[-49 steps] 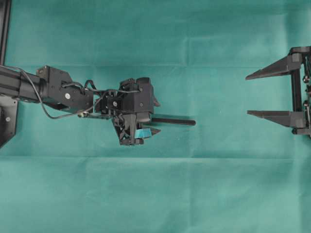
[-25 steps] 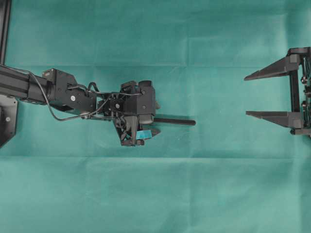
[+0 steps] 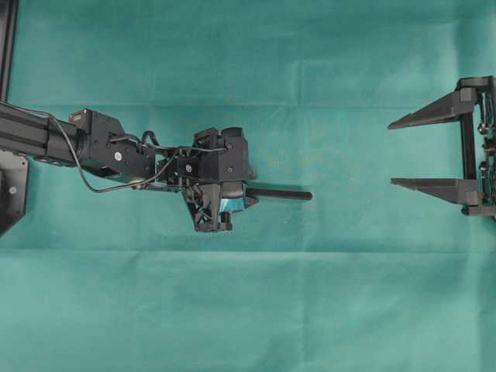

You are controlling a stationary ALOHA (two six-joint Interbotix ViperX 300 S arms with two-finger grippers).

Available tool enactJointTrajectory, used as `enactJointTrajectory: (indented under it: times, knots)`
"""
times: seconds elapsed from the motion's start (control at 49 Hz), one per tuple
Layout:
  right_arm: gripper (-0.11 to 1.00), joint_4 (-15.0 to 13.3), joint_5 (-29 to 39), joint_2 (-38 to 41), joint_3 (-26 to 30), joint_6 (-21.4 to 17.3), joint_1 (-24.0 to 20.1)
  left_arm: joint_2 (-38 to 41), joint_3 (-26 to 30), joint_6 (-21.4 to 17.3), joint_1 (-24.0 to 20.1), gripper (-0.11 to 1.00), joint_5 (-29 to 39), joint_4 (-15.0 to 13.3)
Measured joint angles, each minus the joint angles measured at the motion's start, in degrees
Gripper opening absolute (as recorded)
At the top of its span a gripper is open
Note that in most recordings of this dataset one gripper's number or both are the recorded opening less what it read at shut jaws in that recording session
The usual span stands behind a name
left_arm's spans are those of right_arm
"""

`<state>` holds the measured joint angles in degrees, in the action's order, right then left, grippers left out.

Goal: Peel off the Velcro with your right arm.
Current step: 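Position the left gripper around the strap's left end and close, then lift the strap with the left gripper, raising its free end upward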

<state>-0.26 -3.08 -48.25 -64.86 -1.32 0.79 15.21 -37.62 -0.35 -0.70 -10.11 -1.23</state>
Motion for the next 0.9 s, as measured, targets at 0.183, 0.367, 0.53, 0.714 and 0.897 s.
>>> enactJointTrajectory:
  times: [0.183,0.367,0.53,0.714,0.897]
  knots:
    - [0.93,0.0,0.0,0.09,-0.09,0.0,0.0,0.0,0.0,0.09,0.0,0.25,0.0,0.0]
    - [0.93,0.0,0.09,0.09,-0.09,0.0,0.0,-0.09,-0.09,0.0,0.0,0.17,0.09,0.0]
    - [0.93,0.0,0.0,0.09,-0.09,0.0,0.0,-1.32,-0.62,0.0,0.09,0.13,0.35,0.0]
    - [0.93,0.0,0.0,0.09,0.0,0.09,0.09,-4.92,-1.76,0.0,0.18,0.13,0.44,0.0]
    - [0.93,-0.09,-0.62,0.09,-0.09,0.26,0.0,-10.02,-2.72,0.0,0.44,0.13,0.53,0.0]
